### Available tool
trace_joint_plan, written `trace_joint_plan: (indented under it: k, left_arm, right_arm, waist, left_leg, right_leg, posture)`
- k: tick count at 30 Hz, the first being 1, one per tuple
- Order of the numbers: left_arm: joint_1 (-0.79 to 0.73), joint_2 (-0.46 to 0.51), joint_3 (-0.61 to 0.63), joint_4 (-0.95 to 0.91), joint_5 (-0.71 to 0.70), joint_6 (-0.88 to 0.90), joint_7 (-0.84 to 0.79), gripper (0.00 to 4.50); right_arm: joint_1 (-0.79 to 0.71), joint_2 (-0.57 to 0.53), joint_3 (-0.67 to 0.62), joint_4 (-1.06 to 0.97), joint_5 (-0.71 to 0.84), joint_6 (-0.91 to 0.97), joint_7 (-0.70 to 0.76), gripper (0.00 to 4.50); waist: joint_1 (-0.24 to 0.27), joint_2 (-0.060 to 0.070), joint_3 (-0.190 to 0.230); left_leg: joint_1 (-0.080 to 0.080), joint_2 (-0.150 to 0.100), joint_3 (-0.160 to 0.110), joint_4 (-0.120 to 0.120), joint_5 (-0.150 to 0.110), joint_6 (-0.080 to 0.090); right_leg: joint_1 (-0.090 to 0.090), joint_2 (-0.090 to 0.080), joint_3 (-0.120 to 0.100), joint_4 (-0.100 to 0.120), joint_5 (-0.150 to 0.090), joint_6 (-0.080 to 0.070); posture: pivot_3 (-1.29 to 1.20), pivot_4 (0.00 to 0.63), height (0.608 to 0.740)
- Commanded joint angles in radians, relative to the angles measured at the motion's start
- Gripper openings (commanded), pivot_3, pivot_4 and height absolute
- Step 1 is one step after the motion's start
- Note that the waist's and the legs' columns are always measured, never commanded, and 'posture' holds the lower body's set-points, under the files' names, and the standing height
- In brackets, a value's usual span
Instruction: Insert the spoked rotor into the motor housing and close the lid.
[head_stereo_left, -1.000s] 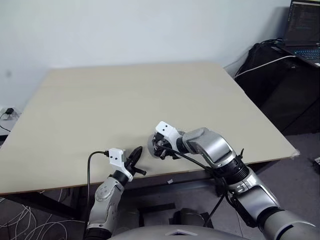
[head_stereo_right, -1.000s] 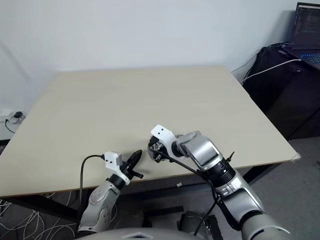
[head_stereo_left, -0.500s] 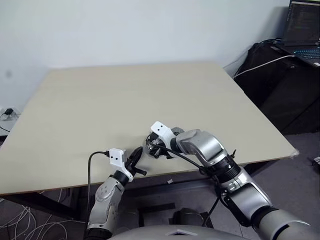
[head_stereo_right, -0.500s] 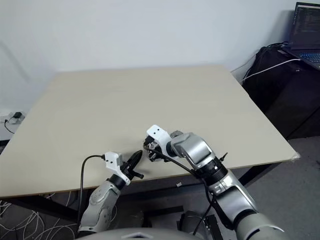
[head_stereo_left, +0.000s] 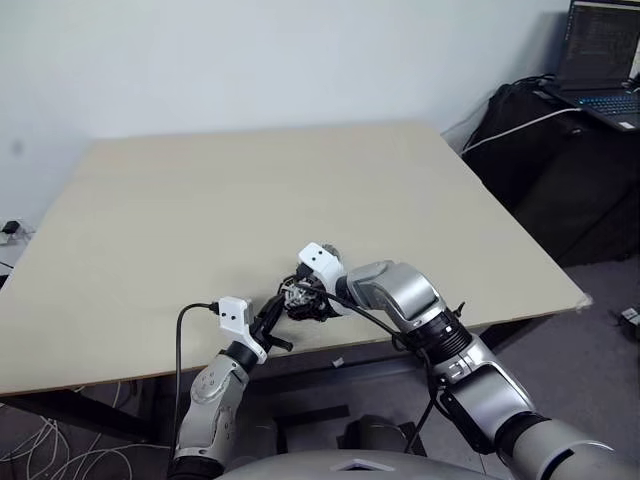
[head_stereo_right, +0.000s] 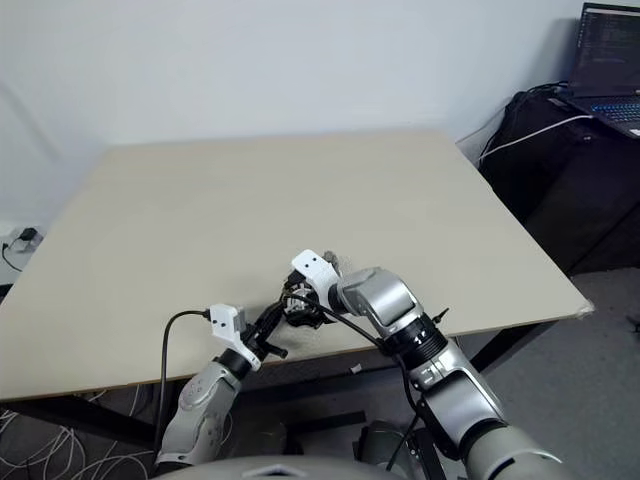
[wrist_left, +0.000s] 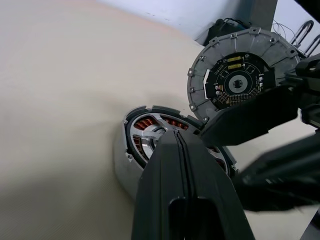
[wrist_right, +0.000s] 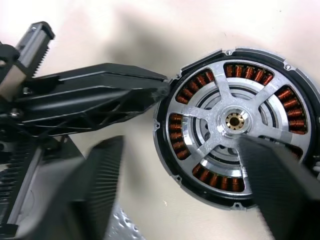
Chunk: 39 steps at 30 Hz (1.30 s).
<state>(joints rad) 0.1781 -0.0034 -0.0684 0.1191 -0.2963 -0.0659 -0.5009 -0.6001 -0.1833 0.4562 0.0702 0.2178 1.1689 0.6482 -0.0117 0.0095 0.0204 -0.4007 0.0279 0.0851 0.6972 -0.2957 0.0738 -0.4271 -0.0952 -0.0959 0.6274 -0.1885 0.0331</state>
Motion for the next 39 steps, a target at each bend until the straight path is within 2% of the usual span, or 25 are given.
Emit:
trace_joint_plan:
  k: [1,5,9,10,12,17,20,23,24,32,37,39]
  left_arm:
    - [-0.015,-0.005,-0.001,-0.03,-0.015,0.0,-0.003,0.0]
    - [-0.014,-0.005,0.0,-0.029,-0.016,0.0,-0.005,0.0]
    - [-0.013,-0.005,0.002,-0.029,-0.02,-0.001,-0.004,0.0]
    - [-0.012,-0.003,0.002,-0.03,-0.02,-0.002,-0.005,0.0]
    - [-0.007,0.002,0.001,-0.033,-0.021,-0.001,-0.007,0.0]
    - [0.025,0.036,0.007,-0.041,-0.014,-0.012,-0.02,0.0]
    - [0.043,0.056,0.013,-0.043,-0.018,-0.026,-0.033,0.0]
    - [0.061,0.071,0.016,-0.044,-0.018,-0.045,-0.047,0.0]
    - [0.066,0.075,0.016,-0.043,-0.016,-0.051,-0.05,0.0]
    - [0.082,0.072,0.006,-0.03,-0.01,-0.088,-0.06,0.0]
    - [0.072,0.082,-0.006,-0.008,0.003,-0.128,-0.089,0.0]
    - [0.066,0.092,-0.011,0.001,0.008,-0.139,-0.108,0.0]
  right_arm:
    - [-0.008,0.02,-0.06,-0.068,0.053,0.028,0.003,4.48]
    - [0.015,0.135,-0.237,-0.147,0.192,0.109,-0.01,4.48]
    - [0.021,0.218,-0.337,-0.213,0.25,0.107,-0.06,4.48]
    - [0.023,0.241,-0.361,-0.223,0.259,0.1,-0.081,4.3]
    - [0.027,0.272,-0.394,-0.233,0.272,0.097,-0.118,3.86]
    - [0.038,0.304,-0.443,-0.27,0.311,0.073,-0.167,2.23]
    - [0.037,0.289,-0.458,-0.296,0.322,0.036,-0.176,1.23]
    - [0.044,0.23,-0.438,-0.315,0.267,-0.088,-0.19,0.21]
    - [0.047,0.208,-0.434,-0.315,0.246,-0.127,-0.199,0.04]
    - [0.123,-0.03,-0.338,-0.274,-0.044,-0.479,-0.3,0.04]
    - [0.232,-0.243,-0.195,-0.283,-0.196,-0.598,-0.213,0.04]
    - [0.284,-0.265,-0.188,-0.297,-0.183,-0.594,-0.186,0.04]
  waist:
    - [0.0,0.0,0.0]
    - [0.0,0.001,0.0]
    - [0.002,0.0,0.0]
    - [0.001,0.001,0.001]
    - [0.0,0.001,0.001]
    - [0.0,0.001,0.001]
    - [-0.002,0.002,0.001]
    - [-0.001,0.003,0.002]
    - [-0.001,0.003,0.002]
    - [-0.001,0.003,0.002]
    - [0.0,0.003,0.002]
    - [0.0,0.003,0.003]
  left_leg:
    - [0.0,0.0,0.0,0.0,0.0,0.0]
    - [0.0,0.0,0.0,0.0,0.0,0.0]
    - [0.0,0.001,-0.001,0.0,0.0,0.0]
    - [0.0,0.0,-0.001,0.0,0.0,0.0]
    - [0.0,0.0,0.0,0.0,0.0,0.0]
    - [0.0,0.0,0.0,0.0,0.0,0.0]
    - [0.0,0.0,0.0,-0.001,-0.001,-0.001]
    - [0.0,0.0,0.0,-0.001,-0.001,-0.002]
    - [0.0,0.0,0.0,-0.001,-0.001,-0.002]
    - [0.0,0.0,0.001,-0.001,0.0,-0.001]
    - [0.0,0.0,0.001,-0.002,0.0,0.0]
    - [0.0,0.0,0.001,-0.002,0.0,0.0]
  right_leg:
    - [0.0,0.0,0.0,0.0,0.0,0.0]
    - [0.0,0.0,0.0,0.0,0.0,0.0]
    - [0.0,0.001,0.0,0.0,0.0,0.0]
    - [0.0,0.0,0.0,0.0,0.0,0.001]
    - [0.0,0.0,0.0,0.0,0.0,0.001]
    - [0.0,0.0,0.0,0.0,0.0,0.001]
    - [-0.001,0.0,0.0,0.0,0.0,0.001]
    - [-0.001,0.0,0.0,0.0,-0.002,0.003]
    - [-0.001,0.0,0.0,0.0,-0.002,0.004]
    - [-0.001,0.0,0.001,-0.001,-0.003,0.004]
    - [-0.001,0.0,0.001,-0.001,-0.003,0.004]
    - [-0.001,0.0,0.001,-0.001,-0.003,0.004]
  posture:
    - [0.0,0.0,0.74]
    - [0.0,0.0,0.74]
    - [0.0,0.0,0.74]
    - [0.0,0.0,0.74]
    - [0.0,0.0,0.74]
    - [0.0,0.0,0.74]
    - [0.0,0.0,0.74]
    - [0.0,0.0,0.74]
    - [0.0,0.0,0.74]
    - [0.0,0.0,0.74]
    - [0.0,0.0,0.74]
    - [0.0,0.0,0.74]
